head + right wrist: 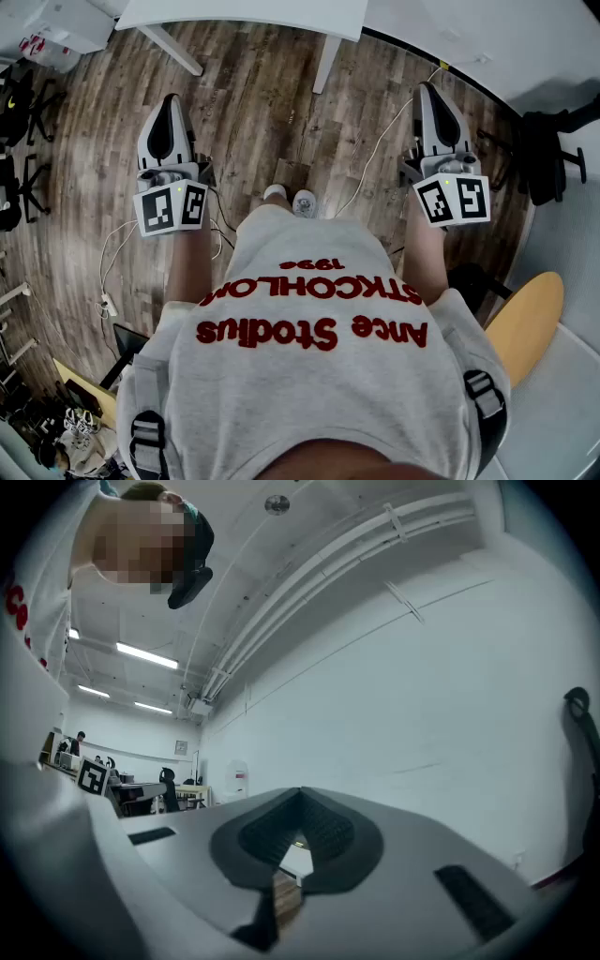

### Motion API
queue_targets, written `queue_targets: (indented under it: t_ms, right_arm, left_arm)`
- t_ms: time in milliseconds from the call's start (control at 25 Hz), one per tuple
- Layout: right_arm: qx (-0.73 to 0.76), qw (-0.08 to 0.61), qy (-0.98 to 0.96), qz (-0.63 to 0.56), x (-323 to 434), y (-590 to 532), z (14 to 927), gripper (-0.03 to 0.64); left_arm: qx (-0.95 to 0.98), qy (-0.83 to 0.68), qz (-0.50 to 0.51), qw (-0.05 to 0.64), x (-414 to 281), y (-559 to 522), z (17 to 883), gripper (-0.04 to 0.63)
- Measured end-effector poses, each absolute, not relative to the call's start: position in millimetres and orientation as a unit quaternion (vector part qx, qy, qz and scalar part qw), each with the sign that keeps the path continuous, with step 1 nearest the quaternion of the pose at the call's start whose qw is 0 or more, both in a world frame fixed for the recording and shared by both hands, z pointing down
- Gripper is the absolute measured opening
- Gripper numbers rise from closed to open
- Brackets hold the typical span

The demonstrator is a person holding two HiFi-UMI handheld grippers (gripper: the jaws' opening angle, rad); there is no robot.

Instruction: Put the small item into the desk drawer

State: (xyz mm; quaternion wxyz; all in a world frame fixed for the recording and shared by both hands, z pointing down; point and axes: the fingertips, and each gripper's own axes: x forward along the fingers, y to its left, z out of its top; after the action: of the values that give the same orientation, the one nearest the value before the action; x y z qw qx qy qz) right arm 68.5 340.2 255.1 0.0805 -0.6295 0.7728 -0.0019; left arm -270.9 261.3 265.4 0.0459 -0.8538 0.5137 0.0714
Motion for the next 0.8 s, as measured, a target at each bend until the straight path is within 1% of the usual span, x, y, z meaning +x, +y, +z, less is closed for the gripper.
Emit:
queue_targets:
  t_ms: [360,600,800]
  right_arm:
    - [-0.636,0.080,0.767,0.011,74.6,338.0,250.8,0.003]
    - [-0.633,0.107,0.767,-0.006,84.6,336.4,249.4,0.005]
    - [-0.626,0.109,0.772,-0.014,82.6,329.1,251.0,0.005]
  left_arm:
    - [-0.858,0.506,0.078,0.045,-261.5,257.1,264.3,0.008]
    - [-0.859,0.504,0.074,0.051,-252.5,252.8,261.2,0.008]
    - [-0.861,0.502,0.065,0.047,-247.1,246.9,264.5,0.007]
